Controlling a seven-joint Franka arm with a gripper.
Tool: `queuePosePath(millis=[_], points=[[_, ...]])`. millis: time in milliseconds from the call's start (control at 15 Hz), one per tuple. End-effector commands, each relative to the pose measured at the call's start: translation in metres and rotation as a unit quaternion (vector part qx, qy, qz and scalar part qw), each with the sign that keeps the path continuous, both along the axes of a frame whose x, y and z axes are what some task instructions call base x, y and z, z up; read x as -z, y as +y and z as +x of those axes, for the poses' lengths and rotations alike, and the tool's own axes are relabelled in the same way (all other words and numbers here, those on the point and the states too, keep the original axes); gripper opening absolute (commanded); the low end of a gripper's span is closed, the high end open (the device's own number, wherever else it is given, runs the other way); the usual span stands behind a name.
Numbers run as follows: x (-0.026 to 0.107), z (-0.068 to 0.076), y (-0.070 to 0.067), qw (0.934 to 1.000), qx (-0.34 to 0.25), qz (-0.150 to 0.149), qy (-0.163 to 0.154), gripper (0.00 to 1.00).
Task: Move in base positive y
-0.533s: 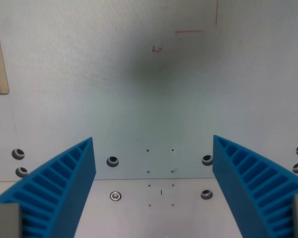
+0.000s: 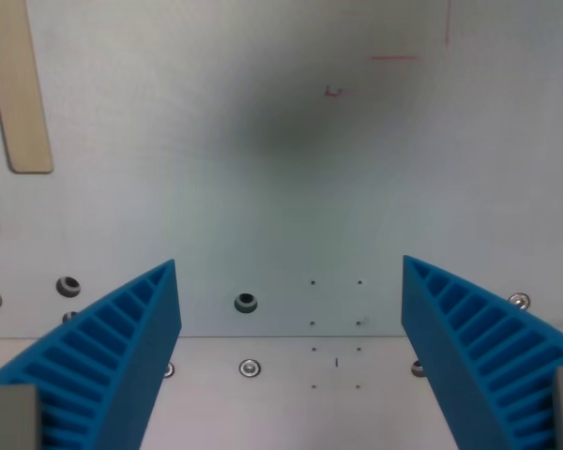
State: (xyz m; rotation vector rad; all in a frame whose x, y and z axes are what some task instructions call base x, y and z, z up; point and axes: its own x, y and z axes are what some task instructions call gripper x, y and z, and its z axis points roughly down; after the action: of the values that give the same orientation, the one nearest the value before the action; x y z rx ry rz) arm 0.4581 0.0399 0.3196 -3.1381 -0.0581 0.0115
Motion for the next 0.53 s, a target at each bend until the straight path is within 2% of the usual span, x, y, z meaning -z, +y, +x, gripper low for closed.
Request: queuePosePath(millis=[67,533], points=[[-0.001,0.003,0.013,1.0000,0.006,-0.003,-0.002,1.00],[-0.001,0.005,0.048,1.0000,0.006,-0.003,-0.002,1.00]])
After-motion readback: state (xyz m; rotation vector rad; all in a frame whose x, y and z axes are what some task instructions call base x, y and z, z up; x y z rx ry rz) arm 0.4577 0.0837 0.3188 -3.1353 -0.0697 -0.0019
